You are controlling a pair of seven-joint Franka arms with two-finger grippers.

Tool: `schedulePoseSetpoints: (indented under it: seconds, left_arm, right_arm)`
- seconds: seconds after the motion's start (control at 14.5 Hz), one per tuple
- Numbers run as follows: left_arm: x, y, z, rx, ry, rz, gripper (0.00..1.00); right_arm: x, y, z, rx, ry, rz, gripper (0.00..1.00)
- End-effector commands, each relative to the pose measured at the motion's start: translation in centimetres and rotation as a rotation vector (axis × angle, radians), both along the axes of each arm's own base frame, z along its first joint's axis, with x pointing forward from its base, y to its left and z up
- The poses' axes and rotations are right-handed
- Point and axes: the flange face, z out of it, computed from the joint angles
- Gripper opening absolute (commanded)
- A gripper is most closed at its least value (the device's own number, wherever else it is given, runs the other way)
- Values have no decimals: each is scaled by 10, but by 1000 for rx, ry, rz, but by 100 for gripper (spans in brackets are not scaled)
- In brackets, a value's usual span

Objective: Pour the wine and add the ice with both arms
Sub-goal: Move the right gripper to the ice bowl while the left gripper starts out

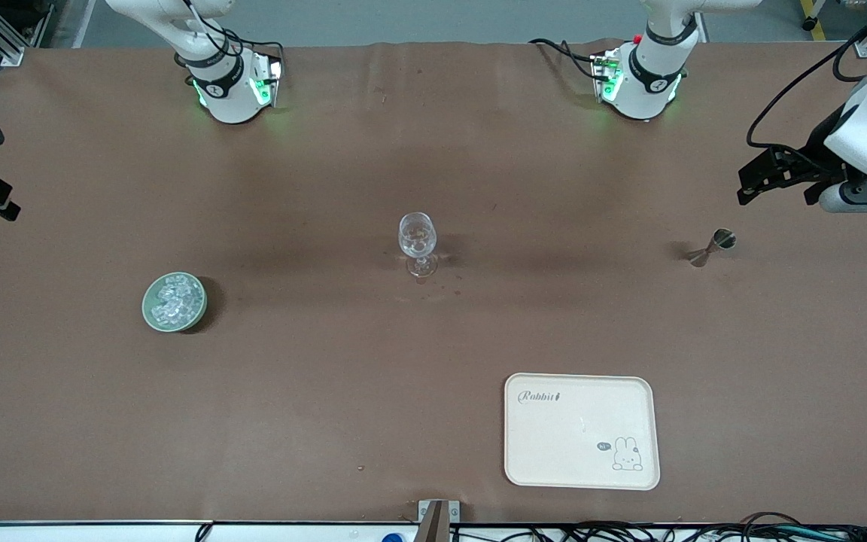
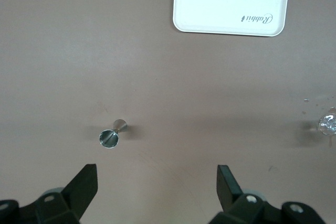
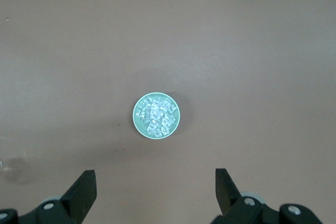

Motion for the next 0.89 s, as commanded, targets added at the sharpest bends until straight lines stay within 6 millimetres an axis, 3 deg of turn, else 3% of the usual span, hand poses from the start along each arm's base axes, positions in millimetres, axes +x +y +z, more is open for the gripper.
schedulePoseSetpoints:
  seconds: [0.0, 0.34, 0.41, 0.62, 0.83]
  left_arm:
    - [-3, 0, 4, 1, 4, -8, 100]
    - [1, 1, -2, 4, 15, 17, 100]
    - [1, 8, -4, 5, 23, 30, 100]
    - [6, 50, -13, 2, 60, 120, 100]
    - [14, 125, -37, -53, 113, 272, 100]
  right_arm:
    - [-3, -1, 2, 7, 0, 3, 100]
    - [-4, -1, -1, 9, 8, 0, 100]
    - [-4, -2, -6, 9, 18, 0, 100]
    - [-2, -3, -29, 14, 54, 1, 100]
    - [3, -1, -59, 47, 62, 9, 100]
